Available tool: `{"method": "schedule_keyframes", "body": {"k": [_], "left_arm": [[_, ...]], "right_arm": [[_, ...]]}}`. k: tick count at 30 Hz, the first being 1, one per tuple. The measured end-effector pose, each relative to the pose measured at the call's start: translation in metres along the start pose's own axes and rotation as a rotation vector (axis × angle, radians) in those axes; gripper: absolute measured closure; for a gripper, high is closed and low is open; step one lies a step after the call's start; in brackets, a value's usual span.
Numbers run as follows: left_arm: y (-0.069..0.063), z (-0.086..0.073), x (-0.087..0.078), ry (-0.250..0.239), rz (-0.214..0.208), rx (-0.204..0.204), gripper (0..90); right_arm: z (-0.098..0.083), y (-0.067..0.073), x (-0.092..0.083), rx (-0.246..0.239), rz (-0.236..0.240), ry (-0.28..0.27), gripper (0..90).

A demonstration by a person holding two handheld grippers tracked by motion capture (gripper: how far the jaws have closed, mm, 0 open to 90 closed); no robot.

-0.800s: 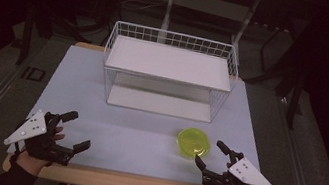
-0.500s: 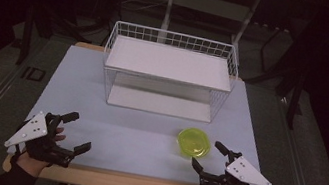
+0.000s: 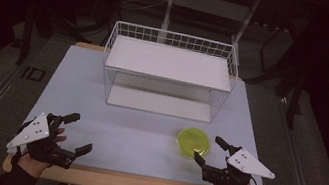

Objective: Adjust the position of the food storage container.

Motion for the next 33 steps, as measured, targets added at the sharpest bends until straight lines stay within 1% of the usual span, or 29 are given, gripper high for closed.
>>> {"method": "schedule_keyframes", "body": {"k": [1, 2, 3, 5, 6, 7, 8, 9, 11, 13, 15, 17, 18, 20, 21, 22, 23, 24, 25, 27, 31, 33], "left_arm": [[0.001, 0.0, 0.0, -0.002, 0.004, -0.002, 1.0], [0.001, 0.0, 0.0, -0.003, 0.003, -0.004, 1.0], [0.002, 0.0, 0.0, -0.004, 0.004, -0.006, 1.0], [0.002, 0.0, 0.0, -0.003, 0.005, -0.007, 1.0], [0.002, 0.0, 0.0, -0.002, 0.006, -0.006, 1.0], [0.002, 0.0, 0.0, 0.0, 0.006, -0.003, 1.0], [0.002, -0.001, 0.0, 0.001, 0.006, -0.002, 1.0], [0.001, -0.001, 0.001, 0.001, 0.006, -0.001, 1.0], [0.001, -0.001, 0.001, 0.005, 0.006, -0.001, 1.0], [0.001, -0.001, 0.001, 0.005, 0.005, -0.001, 1.0], [0.001, -0.002, 0.002, 0.007, 0.005, 0.0, 1.0], [0.001, -0.002, 0.002, 0.009, 0.004, 0.001, 1.0], [0.001, -0.002, 0.002, 0.009, 0.004, 0.002, 1.0], [0.001, -0.002, 0.002, 0.01, 0.004, 0.004, 1.0], [0.001, -0.002, 0.002, 0.01, 0.004, 0.004, 1.0], [0.001, -0.002, 0.002, 0.009, 0.004, 0.004, 1.0], [0.001, -0.002, 0.002, 0.009, 0.004, 0.004, 1.0], [0.001, -0.002, 0.002, 0.009, 0.004, 0.003, 1.0], [0.001, -0.002, 0.002, 0.009, 0.005, 0.004, 1.0], [0.001, -0.002, 0.002, 0.009, 0.004, 0.004, 1.0], [0.0, -0.002, 0.003, 0.009, 0.003, 0.008, 1.0], [0.001, -0.002, 0.003, 0.009, 0.003, 0.008, 1.0]], "right_arm": [[-0.001, -0.009, -0.001, -0.014, -0.024, 0.017, 24.0], [-0.002, -0.012, -0.001, -0.012, -0.034, 0.025, 26.0], [-0.003, -0.015, -0.001, -0.003, -0.038, 0.032, 31.9], [-0.007, -0.025, -0.001, 0.019, -0.044, 0.046, 38.4], [-0.01, -0.029, 0.0, 0.023, -0.031, 0.05, 45.7], [-0.012, -0.032, 0.0, 0.013, -0.038, 0.051, 49.8], [-0.015, -0.038, 0.0, -0.008, -0.066, 0.053, 51.6], [-0.018, -0.042, 0.0, -0.014, -0.07, 0.064, 53.4], [-0.024, -0.049, 0.001, -0.01, -0.095, 0.096, 61.1], [-0.03, -0.055, 0.002, -0.002, -0.088, 0.121, 65.4], [-0.037, -0.061, 0.004, 0.008, -0.099, 0.155, 72.3], [-0.045, -0.065, 0.006, 0.024, -0.089, 0.189, 76.9], [-0.049, -0.068, 0.008, 0.024, -0.096, 0.209, 80.1], [-0.057, -0.073, 0.011, 0.04, -0.094, 0.239, 84.3], [-0.061, -0.075, 0.012, 0.043, -0.099, 0.254, 88.5], [-0.064, -0.077, 0.014, 0.048, -0.103, 0.271, 89.8], [-0.064, -0.077, 0.014, 0.048, -0.103, 0.271, 89.8], [-0.068, -0.079, 0.015, 0.056, -0.099, 0.284, 89.9], [-0.075, -0.083, 0.018, 0.073, -0.103, 0.31, 89.9], [-0.081, -0.086, 0.021, 0.088, -0.107, 0.331, 90.0], [-0.093, -0.086, 0.028, 0.106, -0.095, 0.365, 90.0], [-0.099, -0.086, 0.033, 0.115, -0.096, 0.394, 90.0]]}}
Point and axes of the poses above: each handheld gripper's, and its own axes: x roughly forward along the jaws, z roughly out of its top, y roughly to its left, the point moved 7 cm from there along x, roughly forward along the jaws, and after that the axes turned 4 degrees about -x, right-handed, at the moved point
